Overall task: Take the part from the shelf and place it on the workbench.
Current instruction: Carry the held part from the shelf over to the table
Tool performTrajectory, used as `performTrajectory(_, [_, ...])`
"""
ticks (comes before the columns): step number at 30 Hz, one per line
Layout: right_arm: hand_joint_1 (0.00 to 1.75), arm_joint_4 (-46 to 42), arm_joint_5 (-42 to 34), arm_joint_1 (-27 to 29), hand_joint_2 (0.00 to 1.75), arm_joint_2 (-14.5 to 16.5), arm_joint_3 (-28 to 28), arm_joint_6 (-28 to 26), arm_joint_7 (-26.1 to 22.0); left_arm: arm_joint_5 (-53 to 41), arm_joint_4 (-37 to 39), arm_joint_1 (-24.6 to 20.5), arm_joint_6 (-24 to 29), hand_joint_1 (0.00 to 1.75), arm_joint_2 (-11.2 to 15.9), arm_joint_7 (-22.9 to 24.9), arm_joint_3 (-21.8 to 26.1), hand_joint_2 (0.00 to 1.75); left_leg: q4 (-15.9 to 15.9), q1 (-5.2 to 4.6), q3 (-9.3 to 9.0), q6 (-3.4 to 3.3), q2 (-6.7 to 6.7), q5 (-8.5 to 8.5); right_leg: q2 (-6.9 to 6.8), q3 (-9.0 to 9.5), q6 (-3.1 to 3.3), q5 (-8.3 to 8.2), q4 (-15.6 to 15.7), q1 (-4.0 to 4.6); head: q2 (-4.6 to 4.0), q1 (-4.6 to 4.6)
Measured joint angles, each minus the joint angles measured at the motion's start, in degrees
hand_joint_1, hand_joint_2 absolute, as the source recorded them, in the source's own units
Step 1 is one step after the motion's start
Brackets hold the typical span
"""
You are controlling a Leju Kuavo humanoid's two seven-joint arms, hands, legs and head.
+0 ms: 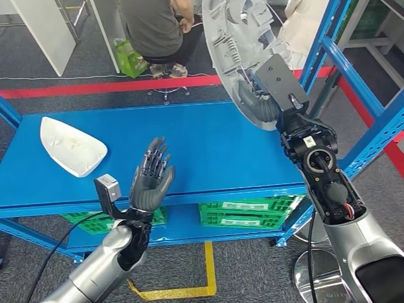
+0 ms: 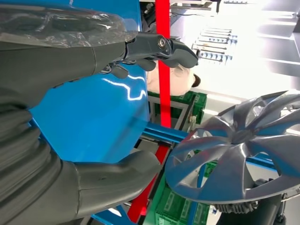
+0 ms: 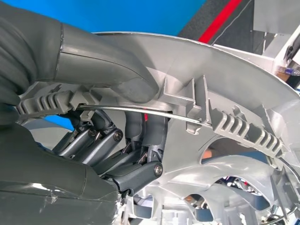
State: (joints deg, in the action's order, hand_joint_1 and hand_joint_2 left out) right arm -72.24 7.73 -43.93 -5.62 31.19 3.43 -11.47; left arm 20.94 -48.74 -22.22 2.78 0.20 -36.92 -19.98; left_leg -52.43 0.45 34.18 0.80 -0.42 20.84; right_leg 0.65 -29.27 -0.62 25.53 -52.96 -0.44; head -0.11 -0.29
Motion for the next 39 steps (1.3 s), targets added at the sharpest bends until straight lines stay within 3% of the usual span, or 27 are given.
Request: performTrajectory(39, [1.75,0.09,-5.72,1.33,1.75,-0.07,-0.74,0.19,-0.33,-0.03,0.02,0.14,1.44,0.0,0.04,-0.55,0.0,1.75,0.0,0.0,0.03,0.0,-0.01,0.0,-0.02,-0.01,0.0,0.0,0.0,0.0,0.0,0.02])
